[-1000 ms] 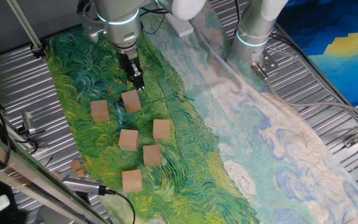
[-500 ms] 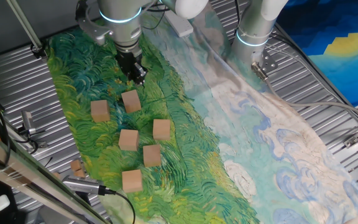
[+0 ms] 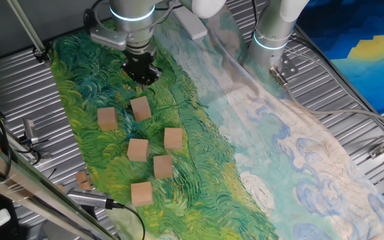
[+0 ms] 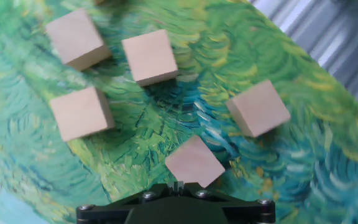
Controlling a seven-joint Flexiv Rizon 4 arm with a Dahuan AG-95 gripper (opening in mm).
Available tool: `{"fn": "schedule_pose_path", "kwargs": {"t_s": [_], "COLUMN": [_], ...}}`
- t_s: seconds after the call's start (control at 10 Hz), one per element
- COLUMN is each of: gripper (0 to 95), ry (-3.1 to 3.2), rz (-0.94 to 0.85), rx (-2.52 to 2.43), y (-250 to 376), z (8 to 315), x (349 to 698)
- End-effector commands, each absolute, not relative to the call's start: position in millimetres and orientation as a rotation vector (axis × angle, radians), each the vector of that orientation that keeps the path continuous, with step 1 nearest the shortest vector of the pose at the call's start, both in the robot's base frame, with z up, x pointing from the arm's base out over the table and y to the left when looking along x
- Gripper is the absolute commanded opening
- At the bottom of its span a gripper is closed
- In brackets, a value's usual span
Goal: Stack the blocks into a pyramid shape
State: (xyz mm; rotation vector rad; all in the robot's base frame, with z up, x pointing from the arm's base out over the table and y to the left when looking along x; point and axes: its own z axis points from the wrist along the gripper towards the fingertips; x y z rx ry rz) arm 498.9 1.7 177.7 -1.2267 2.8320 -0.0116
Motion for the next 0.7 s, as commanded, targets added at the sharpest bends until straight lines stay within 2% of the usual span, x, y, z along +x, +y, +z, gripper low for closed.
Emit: {"fn": "schedule_pose_path", "kwargs": {"t_s": [0.1,0.7], "gripper": [0.0,0.0], "ry": [2.821,2.758], "rz": [-0.013,-0.019], "rx": [-1.246,-1.381], "y": [2.1,2.3], "z": [178.3,178.3], "x": [498.7,498.8]}}
